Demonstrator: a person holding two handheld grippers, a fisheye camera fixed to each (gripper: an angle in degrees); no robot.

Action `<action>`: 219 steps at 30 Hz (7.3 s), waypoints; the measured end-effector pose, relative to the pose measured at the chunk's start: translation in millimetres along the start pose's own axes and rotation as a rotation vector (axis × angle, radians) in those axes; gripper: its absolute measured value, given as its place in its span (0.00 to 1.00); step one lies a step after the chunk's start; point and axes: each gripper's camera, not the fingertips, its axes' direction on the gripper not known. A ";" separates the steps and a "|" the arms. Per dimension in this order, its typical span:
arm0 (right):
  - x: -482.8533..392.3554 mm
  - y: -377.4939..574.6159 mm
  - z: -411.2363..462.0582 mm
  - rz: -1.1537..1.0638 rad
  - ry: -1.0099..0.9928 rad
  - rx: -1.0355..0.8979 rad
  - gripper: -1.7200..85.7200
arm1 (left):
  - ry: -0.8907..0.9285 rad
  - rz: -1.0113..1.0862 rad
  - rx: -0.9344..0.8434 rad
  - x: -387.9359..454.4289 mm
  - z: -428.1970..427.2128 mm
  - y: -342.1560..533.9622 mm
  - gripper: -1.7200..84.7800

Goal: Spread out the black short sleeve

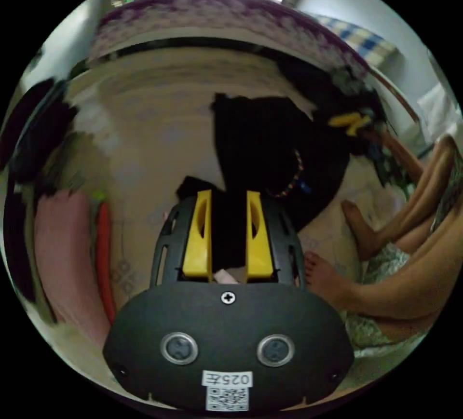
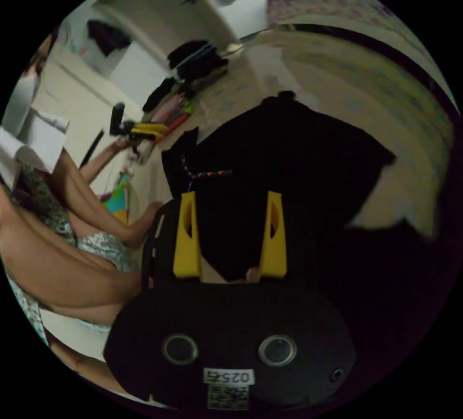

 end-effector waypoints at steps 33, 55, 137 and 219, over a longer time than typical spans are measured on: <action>-559.2 -2.7 -158.4 -0.367 0.707 0.674 0.01 | -0.632 -0.302 0.786 283.1 -171.0 110.4 0.00; -695.9 7.6 -413.1 -0.518 0.662 0.813 0.01 | -0.706 0.096 1.142 396.1 -555.1 69.5 0.01; 456.1 -588.7 193.9 0.000 -0.068 -0.440 0.15 | -0.322 -0.949 0.104 -224.5 -497.7 -274.8 0.06; 742.4 -662.2 576.2 -0.194 -0.270 -0.422 0.11 | -0.241 -1.282 0.360 -209.2 -614.1 47.3 0.01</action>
